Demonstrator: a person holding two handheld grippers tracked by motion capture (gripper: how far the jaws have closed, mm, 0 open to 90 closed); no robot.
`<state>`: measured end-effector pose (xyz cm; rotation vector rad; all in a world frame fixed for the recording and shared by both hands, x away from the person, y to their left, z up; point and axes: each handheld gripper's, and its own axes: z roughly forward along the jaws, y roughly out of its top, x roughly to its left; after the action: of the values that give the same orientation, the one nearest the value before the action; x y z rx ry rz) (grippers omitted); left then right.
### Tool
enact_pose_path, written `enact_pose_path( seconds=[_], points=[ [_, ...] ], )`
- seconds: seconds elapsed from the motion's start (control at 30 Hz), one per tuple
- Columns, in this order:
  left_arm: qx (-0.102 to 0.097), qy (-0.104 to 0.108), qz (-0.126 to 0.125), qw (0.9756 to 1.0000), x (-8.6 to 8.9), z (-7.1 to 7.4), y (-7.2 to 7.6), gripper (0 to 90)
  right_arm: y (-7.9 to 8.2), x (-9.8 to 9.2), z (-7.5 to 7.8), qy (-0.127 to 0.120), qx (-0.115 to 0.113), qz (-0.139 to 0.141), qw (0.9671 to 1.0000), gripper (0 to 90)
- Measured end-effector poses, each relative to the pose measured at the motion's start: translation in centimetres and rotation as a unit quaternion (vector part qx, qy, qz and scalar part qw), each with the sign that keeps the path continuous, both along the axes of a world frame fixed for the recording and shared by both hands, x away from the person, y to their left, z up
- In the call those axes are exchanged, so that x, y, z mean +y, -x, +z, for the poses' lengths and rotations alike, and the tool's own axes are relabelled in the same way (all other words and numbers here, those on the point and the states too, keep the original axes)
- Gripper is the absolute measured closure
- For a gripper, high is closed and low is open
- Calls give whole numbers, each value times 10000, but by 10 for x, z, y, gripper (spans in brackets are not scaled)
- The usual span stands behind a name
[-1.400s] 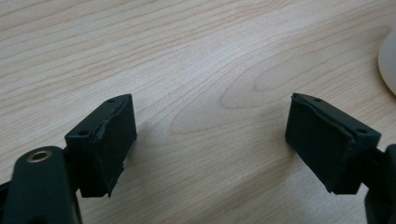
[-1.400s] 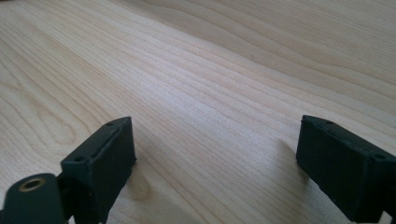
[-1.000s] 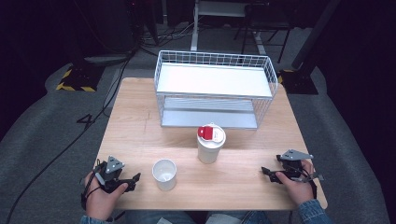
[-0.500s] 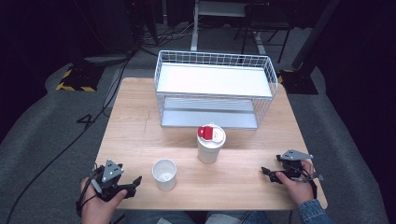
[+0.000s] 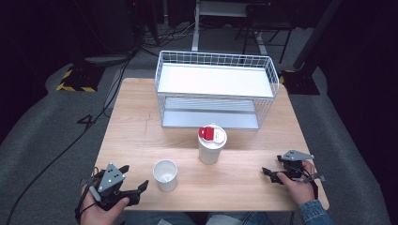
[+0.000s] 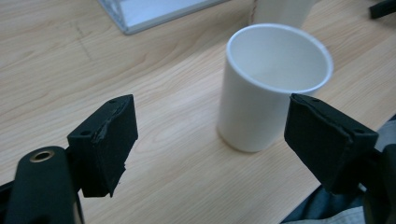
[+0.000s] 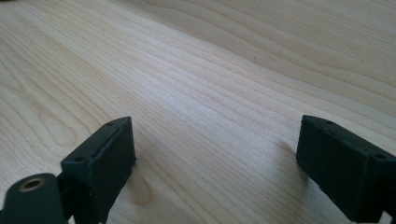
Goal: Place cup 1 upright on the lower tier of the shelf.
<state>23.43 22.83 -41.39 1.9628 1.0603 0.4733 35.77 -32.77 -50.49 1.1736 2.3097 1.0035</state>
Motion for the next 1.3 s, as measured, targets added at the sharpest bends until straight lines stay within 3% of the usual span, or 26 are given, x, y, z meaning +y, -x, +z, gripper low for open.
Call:
enact_pose_path(
  seconds=[0.17,0.23,0.33,0.43,0.57,0.73,0.83,0.87,1.3],
  points=[
    [-72,250,-104,9996,-9,2,2,159,0,0,0,1,0,1,10000,117],
    [-181,462,-208,9985,-17,2,3,156,0,0,0,2,-1,2,10000,117],
    [-255,600,-184,9977,-24,-1,1,156,0,0,0,0,0,0,10000,118],
    [-286,570,-114,9979,-31,-7,-1,156,0,0,0,-1,1,0,10000,117],
    [-315,583,-240,9975,-38,-15,-4,156,0,0,0,0,0,0,10000,117],
    [-324,538,-219,9978,-45,-22,-7,156,0,0,0,0,-1,0,10000,118],
    [-309,423,-68,9986,-51,-28,-11,156,0,0,0,1,-1,3,10000,118],
    [-323,287,45,9991,-56,-32,-13,150,0,0,0,-1,0,1,10000,117],
    [-265,257,213,9991,-71,-58,-24,155,0,0,0,-4,1,4,10000,118]
  ],
)
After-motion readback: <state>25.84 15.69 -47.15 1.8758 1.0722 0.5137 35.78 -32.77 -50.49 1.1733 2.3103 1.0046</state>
